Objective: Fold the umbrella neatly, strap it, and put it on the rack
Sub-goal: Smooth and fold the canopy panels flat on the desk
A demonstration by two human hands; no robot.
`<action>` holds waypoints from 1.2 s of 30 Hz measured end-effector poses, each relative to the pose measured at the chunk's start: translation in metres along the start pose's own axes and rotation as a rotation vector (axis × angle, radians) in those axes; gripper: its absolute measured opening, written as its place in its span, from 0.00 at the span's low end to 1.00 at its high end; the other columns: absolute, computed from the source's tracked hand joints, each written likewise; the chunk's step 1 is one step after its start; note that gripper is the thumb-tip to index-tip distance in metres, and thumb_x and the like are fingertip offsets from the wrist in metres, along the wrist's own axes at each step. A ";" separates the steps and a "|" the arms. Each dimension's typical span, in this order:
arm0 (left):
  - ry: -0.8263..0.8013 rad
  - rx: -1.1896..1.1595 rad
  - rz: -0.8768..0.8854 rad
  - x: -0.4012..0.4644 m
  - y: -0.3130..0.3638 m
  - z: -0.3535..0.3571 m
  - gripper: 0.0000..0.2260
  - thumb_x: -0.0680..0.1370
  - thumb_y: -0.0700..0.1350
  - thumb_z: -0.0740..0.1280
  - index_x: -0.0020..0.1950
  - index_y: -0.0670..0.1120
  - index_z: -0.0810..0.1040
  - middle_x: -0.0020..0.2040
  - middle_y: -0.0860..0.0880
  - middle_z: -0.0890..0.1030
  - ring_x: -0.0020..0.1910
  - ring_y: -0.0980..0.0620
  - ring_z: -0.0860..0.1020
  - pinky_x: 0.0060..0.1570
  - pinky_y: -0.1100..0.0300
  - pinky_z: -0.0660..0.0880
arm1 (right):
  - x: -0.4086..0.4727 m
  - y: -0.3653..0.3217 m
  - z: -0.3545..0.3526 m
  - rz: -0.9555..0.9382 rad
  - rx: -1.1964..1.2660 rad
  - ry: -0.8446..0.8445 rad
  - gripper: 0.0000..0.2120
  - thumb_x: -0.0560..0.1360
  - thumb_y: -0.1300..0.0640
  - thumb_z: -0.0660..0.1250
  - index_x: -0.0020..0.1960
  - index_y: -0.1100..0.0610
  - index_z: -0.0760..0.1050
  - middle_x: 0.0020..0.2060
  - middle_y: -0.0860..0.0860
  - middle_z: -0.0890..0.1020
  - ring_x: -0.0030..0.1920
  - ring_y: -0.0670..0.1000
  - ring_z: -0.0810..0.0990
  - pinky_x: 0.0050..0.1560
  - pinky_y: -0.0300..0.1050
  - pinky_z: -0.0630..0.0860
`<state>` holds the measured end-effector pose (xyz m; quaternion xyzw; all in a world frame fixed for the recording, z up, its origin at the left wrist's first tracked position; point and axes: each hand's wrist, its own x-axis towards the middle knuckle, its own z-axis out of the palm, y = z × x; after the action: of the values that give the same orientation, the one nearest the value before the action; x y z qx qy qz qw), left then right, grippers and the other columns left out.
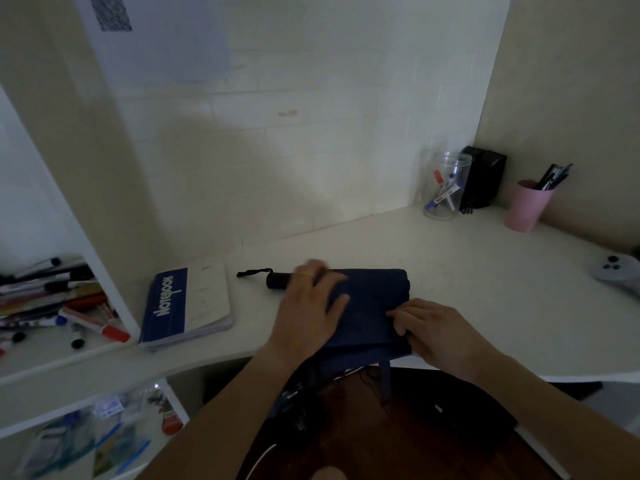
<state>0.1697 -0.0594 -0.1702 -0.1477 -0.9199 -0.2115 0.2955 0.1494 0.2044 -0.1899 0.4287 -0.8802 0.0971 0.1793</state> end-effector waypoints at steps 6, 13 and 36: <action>-0.483 0.138 0.300 -0.016 -0.013 0.010 0.22 0.85 0.55 0.56 0.78 0.50 0.68 0.79 0.48 0.65 0.78 0.48 0.61 0.74 0.52 0.67 | 0.022 -0.007 -0.035 0.222 0.146 -0.165 0.12 0.67 0.51 0.65 0.50 0.45 0.77 0.45 0.40 0.82 0.45 0.45 0.80 0.46 0.43 0.77; -0.688 0.130 0.196 -0.013 -0.009 -0.002 0.22 0.86 0.56 0.52 0.81 0.58 0.59 0.82 0.55 0.56 0.81 0.55 0.53 0.78 0.54 0.58 | 0.054 -0.011 0.006 0.222 0.137 -0.086 0.13 0.80 0.55 0.63 0.63 0.52 0.80 0.54 0.49 0.76 0.51 0.50 0.78 0.51 0.47 0.77; -0.488 0.211 0.388 -0.004 -0.017 0.009 0.21 0.83 0.50 0.55 0.76 0.60 0.65 0.68 0.45 0.72 0.59 0.44 0.71 0.50 0.48 0.78 | 0.125 0.046 -0.024 0.345 0.186 -0.531 0.25 0.69 0.46 0.76 0.62 0.52 0.74 0.55 0.49 0.79 0.53 0.52 0.78 0.54 0.48 0.76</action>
<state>0.1622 -0.0704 -0.1844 -0.3349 -0.9351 -0.0130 0.1150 0.0479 0.1505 -0.1184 0.2981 -0.9431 0.0910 -0.1155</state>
